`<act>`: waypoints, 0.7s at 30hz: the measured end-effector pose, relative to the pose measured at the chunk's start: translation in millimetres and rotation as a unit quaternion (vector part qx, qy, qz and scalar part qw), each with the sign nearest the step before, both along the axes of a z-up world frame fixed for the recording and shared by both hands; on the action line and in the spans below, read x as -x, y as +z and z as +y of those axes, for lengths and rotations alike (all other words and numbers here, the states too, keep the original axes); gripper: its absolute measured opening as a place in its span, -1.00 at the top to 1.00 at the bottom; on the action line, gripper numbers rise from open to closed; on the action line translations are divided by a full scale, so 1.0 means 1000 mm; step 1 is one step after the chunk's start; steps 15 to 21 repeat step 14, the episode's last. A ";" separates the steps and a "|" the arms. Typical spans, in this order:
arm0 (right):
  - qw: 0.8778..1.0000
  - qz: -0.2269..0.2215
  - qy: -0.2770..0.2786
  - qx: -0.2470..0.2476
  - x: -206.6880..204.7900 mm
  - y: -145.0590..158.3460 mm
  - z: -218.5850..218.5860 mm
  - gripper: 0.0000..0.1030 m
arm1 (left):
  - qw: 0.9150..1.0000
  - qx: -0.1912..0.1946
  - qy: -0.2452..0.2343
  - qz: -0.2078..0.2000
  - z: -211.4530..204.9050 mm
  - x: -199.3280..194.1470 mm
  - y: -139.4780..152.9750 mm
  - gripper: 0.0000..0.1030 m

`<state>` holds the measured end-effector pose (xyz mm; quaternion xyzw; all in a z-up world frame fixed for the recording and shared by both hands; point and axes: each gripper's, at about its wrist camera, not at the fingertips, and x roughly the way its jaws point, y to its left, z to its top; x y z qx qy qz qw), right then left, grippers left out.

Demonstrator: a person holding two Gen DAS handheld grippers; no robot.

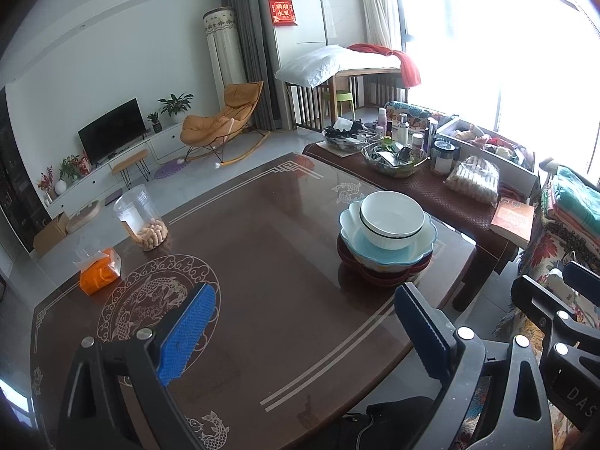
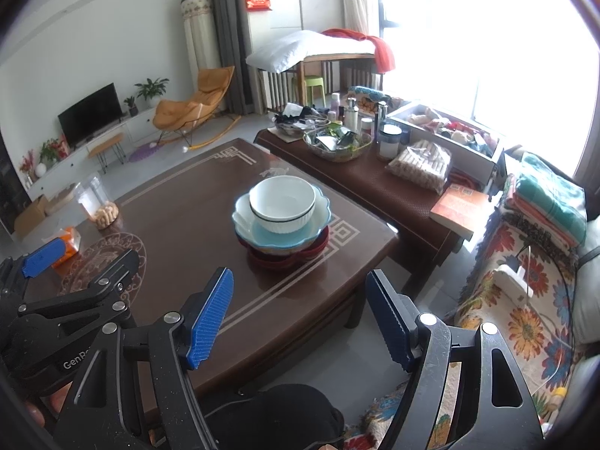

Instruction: Organize plates and bowls

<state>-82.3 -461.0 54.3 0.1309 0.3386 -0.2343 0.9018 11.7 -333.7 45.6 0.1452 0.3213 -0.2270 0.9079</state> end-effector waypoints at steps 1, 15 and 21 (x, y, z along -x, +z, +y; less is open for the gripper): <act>1.000 0.000 0.000 0.001 0.000 0.000 0.000 -0.48 | 1.000 0.001 0.000 0.003 0.000 -0.001 0.000 -0.87; 1.000 0.000 0.004 -0.001 -0.001 -0.004 -0.002 -0.48 | 0.998 0.045 -0.003 0.035 0.009 -0.009 -0.002 -0.94; 1.000 0.000 0.004 -0.001 -0.001 -0.004 -0.002 -0.48 | 0.998 0.045 -0.003 0.035 0.009 -0.009 -0.002 -0.94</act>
